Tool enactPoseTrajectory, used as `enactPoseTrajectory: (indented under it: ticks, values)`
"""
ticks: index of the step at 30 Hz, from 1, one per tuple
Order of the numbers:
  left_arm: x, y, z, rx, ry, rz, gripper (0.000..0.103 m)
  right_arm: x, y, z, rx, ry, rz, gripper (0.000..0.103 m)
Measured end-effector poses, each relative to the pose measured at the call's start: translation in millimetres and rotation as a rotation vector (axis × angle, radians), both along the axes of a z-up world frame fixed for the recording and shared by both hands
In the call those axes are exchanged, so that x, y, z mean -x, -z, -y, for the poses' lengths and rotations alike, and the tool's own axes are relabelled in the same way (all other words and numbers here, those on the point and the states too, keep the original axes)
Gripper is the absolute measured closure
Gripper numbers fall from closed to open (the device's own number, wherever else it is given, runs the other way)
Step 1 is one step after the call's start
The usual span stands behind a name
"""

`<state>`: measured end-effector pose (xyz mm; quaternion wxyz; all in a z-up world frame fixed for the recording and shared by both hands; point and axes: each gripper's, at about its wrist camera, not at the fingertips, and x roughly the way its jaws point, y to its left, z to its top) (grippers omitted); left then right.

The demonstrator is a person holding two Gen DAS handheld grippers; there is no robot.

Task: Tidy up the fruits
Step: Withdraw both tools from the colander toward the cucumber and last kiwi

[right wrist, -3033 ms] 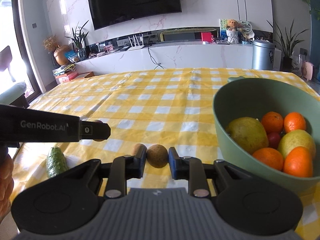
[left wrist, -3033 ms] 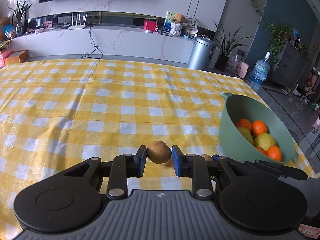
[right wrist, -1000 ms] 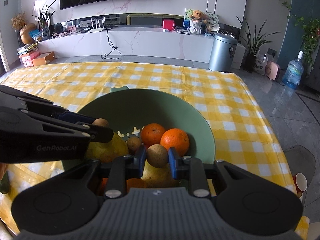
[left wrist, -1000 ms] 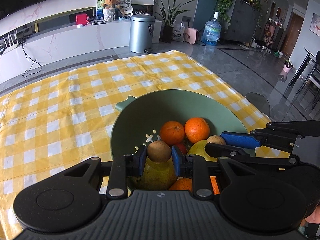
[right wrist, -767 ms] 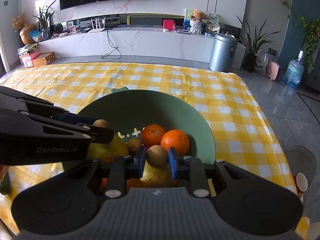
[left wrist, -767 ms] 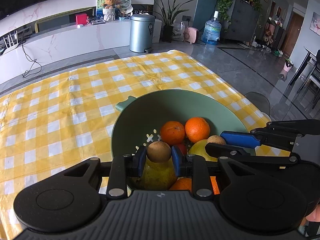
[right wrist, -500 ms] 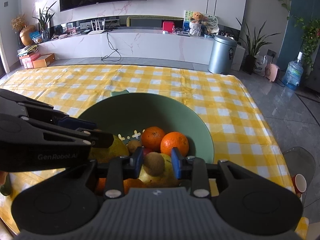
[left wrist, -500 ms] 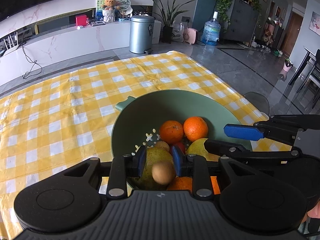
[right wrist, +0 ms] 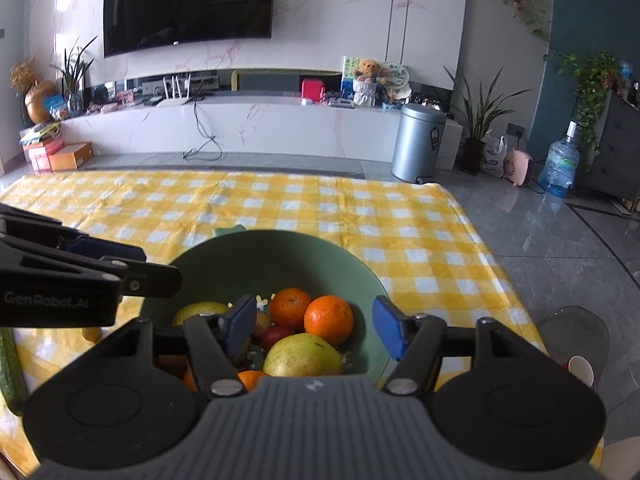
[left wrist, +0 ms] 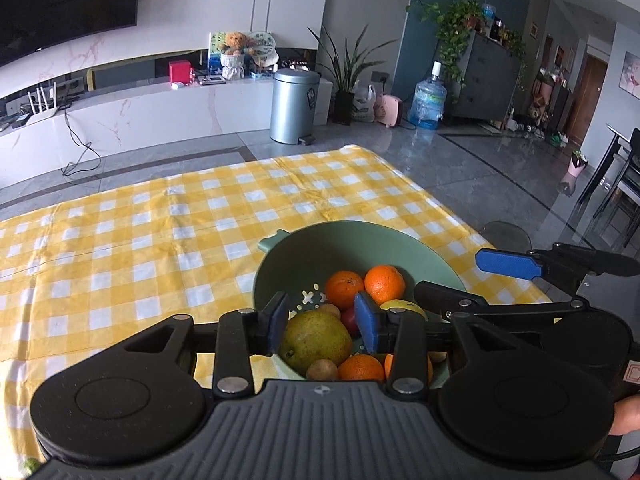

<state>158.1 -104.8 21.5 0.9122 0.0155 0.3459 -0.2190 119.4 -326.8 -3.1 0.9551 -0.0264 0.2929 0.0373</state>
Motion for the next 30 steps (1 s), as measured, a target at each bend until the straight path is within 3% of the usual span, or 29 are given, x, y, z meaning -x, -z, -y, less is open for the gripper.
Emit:
enactPoseTrajectory:
  ticks: [4, 7, 13, 19, 30]
  values:
    - [12, -9, -13, 0.003, -0.049, 0.016, 0.054, 15, -3, -6, -0.047, 0.021, 0.03, 0.037]
    - [21, -12, -24, 0.019, -0.08, 0.012, 0.047, 29, -3, -12, -0.102, 0.039, 0.06, 0.027]
    - [41, -11, -44, 0.011, -0.118, 0.01, 0.044, 51, 2, -28, -0.177, 0.035, 0.071, 0.027]
    - [61, -5, -60, -0.033, -0.15, 0.023, 0.023, 66, 18, -52, -0.169, -0.002, 0.051, 0.027]
    - [78, 17, -100, -0.056, -0.255, -0.077, 0.022, 85, 41, -91, -0.155, -0.108, 0.028, 0.018]
